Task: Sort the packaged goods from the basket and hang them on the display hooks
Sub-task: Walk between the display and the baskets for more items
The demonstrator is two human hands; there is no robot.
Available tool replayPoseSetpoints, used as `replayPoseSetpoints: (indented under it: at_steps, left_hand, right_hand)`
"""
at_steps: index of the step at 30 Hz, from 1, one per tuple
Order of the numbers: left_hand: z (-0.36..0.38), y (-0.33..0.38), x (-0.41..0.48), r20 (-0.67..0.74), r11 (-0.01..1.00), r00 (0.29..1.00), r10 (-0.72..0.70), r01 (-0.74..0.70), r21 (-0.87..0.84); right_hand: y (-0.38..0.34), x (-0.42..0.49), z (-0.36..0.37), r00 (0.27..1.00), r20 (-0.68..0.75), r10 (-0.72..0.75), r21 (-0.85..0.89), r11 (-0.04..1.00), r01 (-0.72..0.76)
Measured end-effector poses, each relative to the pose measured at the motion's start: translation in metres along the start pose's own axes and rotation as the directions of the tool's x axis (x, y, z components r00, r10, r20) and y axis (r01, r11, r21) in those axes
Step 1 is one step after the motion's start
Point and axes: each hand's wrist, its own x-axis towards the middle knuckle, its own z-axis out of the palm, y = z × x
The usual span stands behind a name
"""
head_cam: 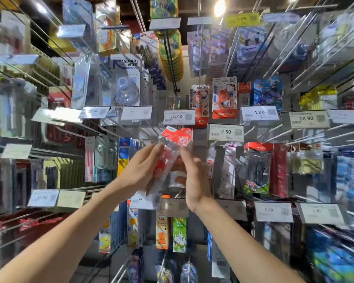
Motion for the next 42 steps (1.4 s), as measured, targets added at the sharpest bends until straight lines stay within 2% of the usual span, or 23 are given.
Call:
replayPoseSetpoints:
  at_steps: [2, 4, 7, 9, 12, 18, 30, 35, 42]
  left_hand:
    - [0.005, -0.004, -0.002, 0.033, 0.998, 0.999, -0.035, 0.037, -0.043]
    - [0.010, -0.001, -0.003, 0.048, 0.995, 0.997, -0.067, 0.070, -0.071]
    - [0.011, 0.003, 0.008, -0.080, 0.996, 0.993, -0.087, 0.085, -0.030]
    - [0.010, 0.010, 0.018, -0.153, 0.998, 0.986, -0.068, 0.066, -0.022]
    - [0.010, 0.024, 0.029, -0.172, 1.000, 0.985, -0.010, 0.011, 0.007]
    - [0.004, 0.032, 0.038, -0.239, 0.995, 0.966, 0.097, -0.086, 0.057]
    - [0.003, 0.038, 0.035, -0.187, 0.996, 0.979, 0.084, -0.080, 0.029]
    - [-0.001, 0.035, 0.033, -0.152, 0.996, 0.985, 0.076, -0.083, -0.038]
    - [0.000, 0.035, 0.034, -0.150, 0.997, 0.986, 0.073, -0.077, -0.017]
  right_hand:
    - [0.006, -0.002, -0.001, 0.996, 0.085, -0.004, 0.025, 1.000, 0.002]
    - [0.009, 0.003, -0.004, 0.998, 0.048, -0.029, 0.020, 0.999, 0.028]
    - [0.003, 0.009, -0.008, 0.999, 0.012, -0.048, -0.015, 0.999, 0.048]
    - [-0.003, 0.012, -0.012, 0.997, 0.030, -0.067, -0.097, 0.993, 0.070]
    - [-0.012, 0.017, -0.017, 0.993, 0.054, -0.102, -0.195, 0.974, 0.111]
    - [-0.025, 0.033, -0.017, 0.987, 0.107, -0.119, -0.287, 0.947, 0.145]
    - [-0.036, 0.036, -0.012, 0.978, 0.168, -0.127, -0.303, 0.937, 0.174]
    - [-0.038, 0.036, -0.014, 0.973, 0.182, -0.145, -0.318, 0.927, 0.197]
    - [-0.038, 0.033, -0.015, 0.971, 0.196, -0.140, -0.309, 0.930, 0.197]
